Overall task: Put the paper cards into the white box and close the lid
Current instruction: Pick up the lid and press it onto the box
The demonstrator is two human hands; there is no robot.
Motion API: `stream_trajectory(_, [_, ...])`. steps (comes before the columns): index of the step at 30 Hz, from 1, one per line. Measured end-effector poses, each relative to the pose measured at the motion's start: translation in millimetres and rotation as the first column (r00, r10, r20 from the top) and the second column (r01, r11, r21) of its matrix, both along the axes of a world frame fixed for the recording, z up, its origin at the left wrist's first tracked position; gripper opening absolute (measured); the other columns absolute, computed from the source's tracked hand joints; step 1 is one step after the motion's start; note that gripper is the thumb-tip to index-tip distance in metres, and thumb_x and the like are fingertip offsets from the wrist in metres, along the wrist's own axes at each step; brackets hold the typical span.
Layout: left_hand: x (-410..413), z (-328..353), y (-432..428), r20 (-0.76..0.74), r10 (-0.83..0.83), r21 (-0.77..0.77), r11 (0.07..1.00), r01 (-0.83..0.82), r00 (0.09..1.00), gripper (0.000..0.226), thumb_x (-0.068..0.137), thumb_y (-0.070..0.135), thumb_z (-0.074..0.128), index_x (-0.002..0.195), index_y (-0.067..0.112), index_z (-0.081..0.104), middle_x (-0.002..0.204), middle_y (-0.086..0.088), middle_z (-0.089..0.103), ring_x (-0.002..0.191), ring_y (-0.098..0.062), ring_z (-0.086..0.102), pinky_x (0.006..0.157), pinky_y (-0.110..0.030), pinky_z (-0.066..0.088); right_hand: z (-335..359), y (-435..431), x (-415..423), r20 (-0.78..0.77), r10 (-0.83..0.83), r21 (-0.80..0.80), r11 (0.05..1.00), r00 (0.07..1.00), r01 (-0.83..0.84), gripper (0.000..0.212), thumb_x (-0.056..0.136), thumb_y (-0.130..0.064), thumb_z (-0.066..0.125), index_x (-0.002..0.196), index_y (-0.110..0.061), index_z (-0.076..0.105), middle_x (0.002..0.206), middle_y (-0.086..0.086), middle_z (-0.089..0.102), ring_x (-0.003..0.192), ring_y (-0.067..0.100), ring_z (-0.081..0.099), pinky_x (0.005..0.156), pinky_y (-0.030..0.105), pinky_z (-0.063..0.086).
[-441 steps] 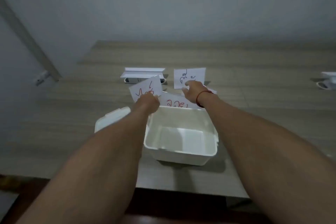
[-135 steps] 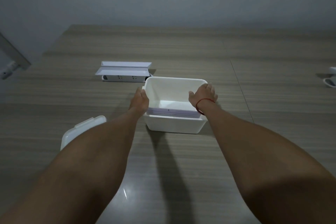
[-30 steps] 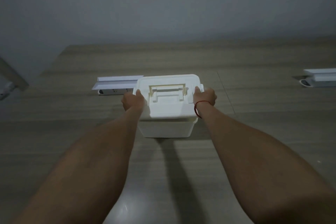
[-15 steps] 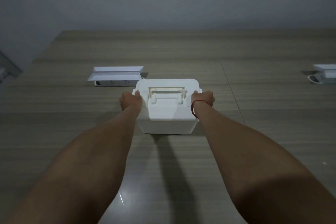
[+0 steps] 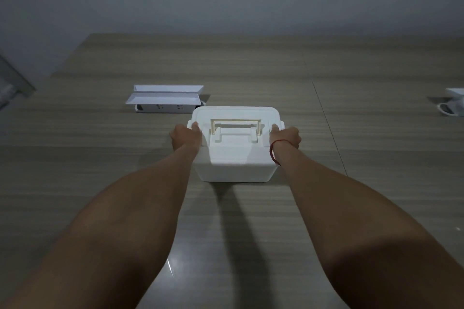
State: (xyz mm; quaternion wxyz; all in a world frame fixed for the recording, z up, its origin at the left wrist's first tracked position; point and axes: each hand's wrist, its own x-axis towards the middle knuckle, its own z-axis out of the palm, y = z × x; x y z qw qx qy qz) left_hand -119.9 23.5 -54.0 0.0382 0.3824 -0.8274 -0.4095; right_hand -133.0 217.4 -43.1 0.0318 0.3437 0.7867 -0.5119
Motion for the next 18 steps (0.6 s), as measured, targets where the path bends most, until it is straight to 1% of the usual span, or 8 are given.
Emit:
stream_trajectory(3, [0,-3,3,-0.007,-0.013,-0.009,1.0,0.013,1.0,0.051,0.098,0.035,0.045,0.129,-0.006,0.052,0.134,-0.023,0.055,0.125,-0.038,0.052,0.098,-0.039,0.044,-2,-2,0,0.026,0.0,-0.047,0.999,1.0,0.001,0.052,0.093,-0.035,0.055,0.132,-0.002,0.048,0.14,0.017,0.051,0.127,0.035,0.052,0.104,0.038,0.041])
stream_trajectory(7, [1,-10,2,0.035,-0.038,-0.058,0.997,0.04,0.999,0.055,0.098,0.044,0.036,0.132,0.004,0.052,0.136,-0.017,0.056,0.127,-0.037,0.048,0.106,-0.041,0.036,-4,0,-2,0.083,-0.009,-0.101,0.995,0.996,0.018,0.057,0.091,-0.043,0.055,0.128,0.0,0.054,0.135,0.017,0.057,0.122,0.035,0.057,0.099,0.037,0.045])
stream_trajectory(8, [1,-12,1,0.047,-0.035,-0.051,0.998,0.037,0.998,0.058,0.097,0.047,0.035,0.132,0.005,0.052,0.136,-0.017,0.055,0.127,-0.037,0.048,0.107,-0.042,0.036,-4,1,-3,0.095,-0.004,-0.108,0.994,0.995,0.014,0.058,0.09,-0.044,0.055,0.128,0.0,0.055,0.134,0.016,0.058,0.121,0.034,0.058,0.099,0.036,0.045])
stream_trajectory(11, [2,-16,0,0.063,0.004,0.074,0.997,-0.009,0.998,0.067,0.095,0.052,0.038,0.137,0.001,0.044,0.139,-0.02,0.051,0.127,-0.038,0.049,0.105,-0.043,0.039,-3,4,-4,0.124,0.006,-0.151,0.988,0.992,0.013,0.061,0.089,-0.047,0.055,0.13,-0.002,0.052,0.134,0.014,0.058,0.121,0.032,0.058,0.099,0.034,0.044])
stream_trajectory(13, [2,-17,0,0.049,0.018,0.086,0.996,-0.022,0.999,0.067,0.095,0.051,0.04,0.139,0.001,0.041,0.14,-0.021,0.048,0.127,-0.038,0.049,0.103,-0.043,0.04,-1,6,-4,0.132,-0.003,-0.227,0.973,0.991,0.033,0.067,0.085,-0.049,0.059,0.133,-0.003,0.05,0.135,0.013,0.057,0.122,0.031,0.057,0.101,0.035,0.043])
stream_trajectory(15, [2,-18,1,0.019,0.029,0.001,1.0,-0.029,0.999,0.064,0.094,0.05,0.043,0.136,0.002,0.043,0.139,-0.021,0.047,0.125,-0.038,0.048,0.102,-0.045,0.039,1,7,-4,0.145,-0.028,-0.288,0.955,0.989,0.069,0.074,0.079,-0.051,0.066,0.134,-0.005,0.049,0.136,0.011,0.056,0.122,0.031,0.057,0.105,0.038,0.044])
stream_trajectory(16, [2,-18,1,0.002,0.039,-0.049,0.998,-0.038,0.999,0.062,0.094,0.049,0.045,0.133,0.001,0.044,0.137,-0.021,0.048,0.124,-0.038,0.049,0.101,-0.046,0.04,0,7,-4,0.144,-0.049,-0.291,0.953,0.988,0.09,0.075,0.075,-0.052,0.069,0.132,-0.006,0.05,0.135,0.01,0.057,0.12,0.031,0.058,0.105,0.039,0.045])
stream_trajectory(18, [3,-20,2,-0.041,0.052,-0.134,0.989,-0.057,0.998,0.059,0.093,0.048,0.048,0.126,0.0,0.049,0.131,-0.02,0.052,0.119,-0.037,0.053,0.097,-0.045,0.042,-2,7,-6,0.119,-0.098,-0.207,0.971,0.988,0.122,0.072,0.07,-0.051,0.074,0.124,-0.006,0.058,0.129,0.011,0.061,0.115,0.032,0.061,0.1,0.039,0.049])
